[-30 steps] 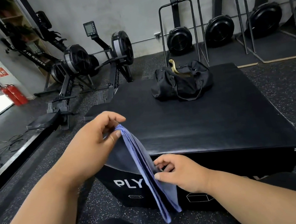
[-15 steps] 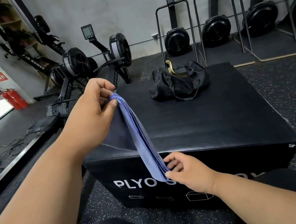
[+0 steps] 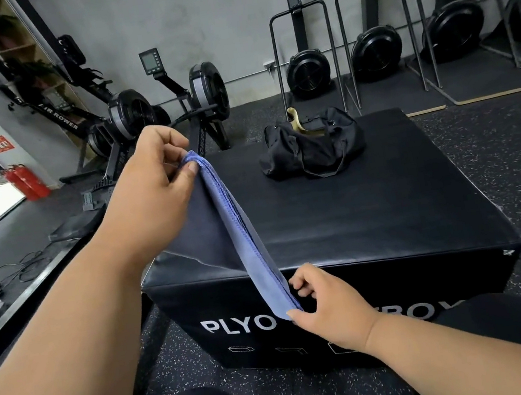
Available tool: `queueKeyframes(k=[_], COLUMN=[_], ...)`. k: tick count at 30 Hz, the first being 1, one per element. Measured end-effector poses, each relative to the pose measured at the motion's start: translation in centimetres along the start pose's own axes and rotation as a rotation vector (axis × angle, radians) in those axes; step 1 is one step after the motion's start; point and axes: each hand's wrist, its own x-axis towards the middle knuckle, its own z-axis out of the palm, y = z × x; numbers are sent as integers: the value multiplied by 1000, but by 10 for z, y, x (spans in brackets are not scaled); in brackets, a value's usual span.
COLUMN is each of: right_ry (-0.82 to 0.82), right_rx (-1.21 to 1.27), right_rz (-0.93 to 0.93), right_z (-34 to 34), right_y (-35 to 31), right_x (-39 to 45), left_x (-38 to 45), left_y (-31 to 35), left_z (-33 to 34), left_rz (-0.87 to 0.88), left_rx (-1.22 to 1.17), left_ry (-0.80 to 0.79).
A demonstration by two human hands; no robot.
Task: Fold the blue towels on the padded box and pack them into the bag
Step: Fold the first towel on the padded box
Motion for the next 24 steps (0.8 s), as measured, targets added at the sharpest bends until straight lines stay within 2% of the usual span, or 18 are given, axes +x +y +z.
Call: queueKeyframes(k=[11, 14, 21, 24], right_ry=[52, 101, 301, 372], right_rx=[179, 317, 440, 450], right_rz=[133, 209, 282, 273], right_z=[-9, -16, -69, -100], right_y=[5, 8, 28, 38], right_x=[11, 13, 15, 14], left_x=[-3, -5, -16, -26], left_y=[5, 0, -38, -67], left_z=[-11, -10, 6, 28], left_rz=[57, 36, -106, -245], left_rx=[-112, -118, -131, -321], left_ry=[12, 20, 39, -3])
